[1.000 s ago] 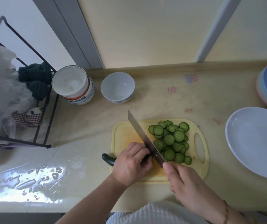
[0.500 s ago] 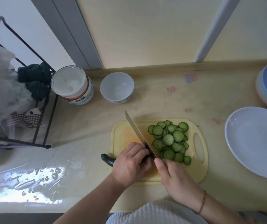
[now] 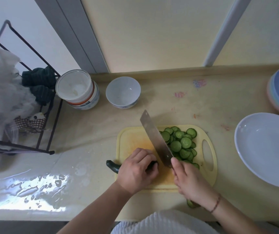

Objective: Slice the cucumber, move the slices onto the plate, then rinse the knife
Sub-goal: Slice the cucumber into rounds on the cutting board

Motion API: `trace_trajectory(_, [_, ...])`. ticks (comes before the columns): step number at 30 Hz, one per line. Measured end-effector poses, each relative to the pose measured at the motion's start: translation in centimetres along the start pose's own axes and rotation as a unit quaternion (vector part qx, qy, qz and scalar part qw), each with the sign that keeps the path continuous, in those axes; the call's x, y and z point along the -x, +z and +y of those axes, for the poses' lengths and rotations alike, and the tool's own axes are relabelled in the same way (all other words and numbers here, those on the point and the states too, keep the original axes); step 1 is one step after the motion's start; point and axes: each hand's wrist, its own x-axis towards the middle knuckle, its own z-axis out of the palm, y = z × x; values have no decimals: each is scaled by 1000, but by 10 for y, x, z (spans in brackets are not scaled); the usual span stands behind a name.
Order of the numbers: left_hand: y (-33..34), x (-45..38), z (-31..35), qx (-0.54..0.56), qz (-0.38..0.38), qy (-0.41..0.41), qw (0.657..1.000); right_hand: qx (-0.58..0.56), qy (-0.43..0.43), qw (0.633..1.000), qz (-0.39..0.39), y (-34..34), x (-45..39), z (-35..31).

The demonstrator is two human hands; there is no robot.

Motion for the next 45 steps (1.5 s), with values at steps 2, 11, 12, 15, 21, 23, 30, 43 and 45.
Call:
trace_trajectory(2, [-1, 0, 1, -2, 3, -2, 1000, -56, 30, 998, -31, -7, 1, 0])
trace_trajectory(11, [-12, 1, 4, 38, 34, 43, 998, 186, -131, 974, 6, -37, 23, -9])
trace_trajectory(12, [-13, 0, 6, 32, 27, 65, 997, 258, -139, 956, 20, -41, 24, -8])
trace_trajectory(15, [-19, -6, 22, 18, 13, 152, 988, 376, -143, 914, 53, -48, 22, -2])
trace_trajectory(21, [-18, -45, 44, -75, -39, 50, 995, 400, -129, 905, 70, -50, 21, 4])
trace_trajectory(23, [-11, -56, 44, -91, -84, 1, 992, 406, -127, 902, 72, -51, 22, 1])
trace_trajectory(30, [6, -76, 39, -56, -166, -70, 982, 447, -130, 882, 71, -45, 21, 2])
trace_trajectory(43, [14, -117, 37, -32, -205, -113, 972, 393, -101, 912, 66, -35, 47, -5])
trace_trajectory(45, [-3, -120, 49, 1, -109, -63, 992, 351, -92, 929, 77, -35, 49, -5])
